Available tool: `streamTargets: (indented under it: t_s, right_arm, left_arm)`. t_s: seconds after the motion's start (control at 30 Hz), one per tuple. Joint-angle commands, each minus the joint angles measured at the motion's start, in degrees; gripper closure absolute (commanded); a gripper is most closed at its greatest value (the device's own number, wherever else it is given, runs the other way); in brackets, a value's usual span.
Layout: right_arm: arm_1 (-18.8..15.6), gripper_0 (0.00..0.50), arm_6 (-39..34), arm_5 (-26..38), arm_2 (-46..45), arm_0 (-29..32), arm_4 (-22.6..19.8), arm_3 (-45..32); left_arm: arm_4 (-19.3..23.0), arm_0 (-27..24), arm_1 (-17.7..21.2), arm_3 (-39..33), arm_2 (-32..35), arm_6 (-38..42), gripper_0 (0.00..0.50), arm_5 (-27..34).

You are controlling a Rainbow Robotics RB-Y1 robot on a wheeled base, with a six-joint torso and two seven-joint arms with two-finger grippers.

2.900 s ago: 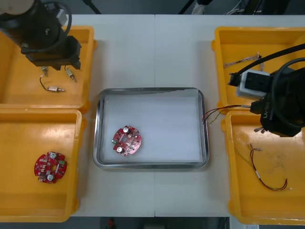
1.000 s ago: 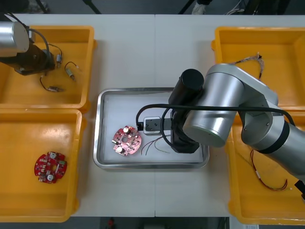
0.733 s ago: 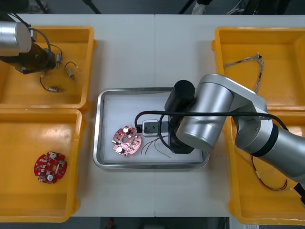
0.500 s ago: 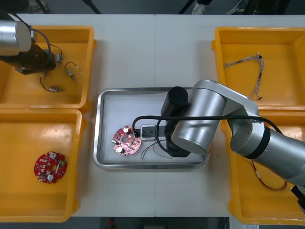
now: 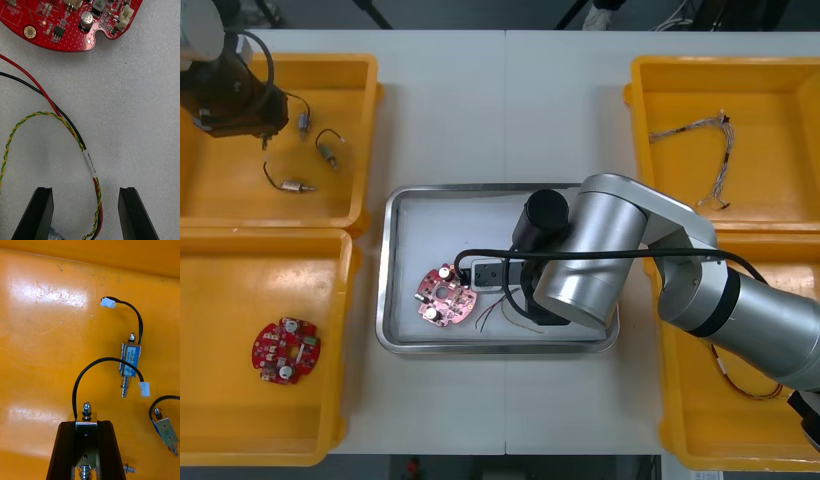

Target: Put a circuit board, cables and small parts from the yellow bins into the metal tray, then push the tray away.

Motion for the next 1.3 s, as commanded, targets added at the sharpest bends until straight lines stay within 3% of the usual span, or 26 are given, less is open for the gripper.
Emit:
streamTargets:
  t_s: [0.03, 0.17, 0.37, 0.73, 1.07, 1.3]
  right_arm:
    - [0.9, 0.0, -1.4, 3.6, -3.8, -1.8, 0.1, -4.1]
    - [0.9, 0.0, -1.8, 9.1, -7.1, -1.7, -0.5, -7.1]
    - [1.2, 0.0, -2.5, 20.0, -14.2, -1.8, -2.2, -13.2]
    - [0.9, 0.0, -4.2, 20.0, -29.9, -1.4, -6.2, -21.6]
    - [-6.2, 0.0, -10.7, 20.0, -43.3, 7.1, -7.8, -26.1]
    - [-7.3, 0.0, -13.9, 20.0, -53.7, 10.6, -8.1, -25.2]
  left_arm:
    - [-0.6, -2.1, 3.8, -6.6, 1.5, -2.7, 0.5, 5.3]
    - [-0.5, -1.9, 3.9, -10.2, 1.7, 0.4, 0.5, 9.3]
    - [-0.8, 1.8, 4.0, -21.2, 1.6, 4.7, 0.5, 14.9]
    - [2.4, 5.3, 4.0, -37.7, 0.1, 13.5, 0.5, 25.0]
    - [7.6, 5.3, 2.7, -49.8, -5.9, 24.2, 0.5, 30.7]
    - [9.9, 7.0, 0.6, -56.8, -10.9, 31.7, 0.5, 30.6]
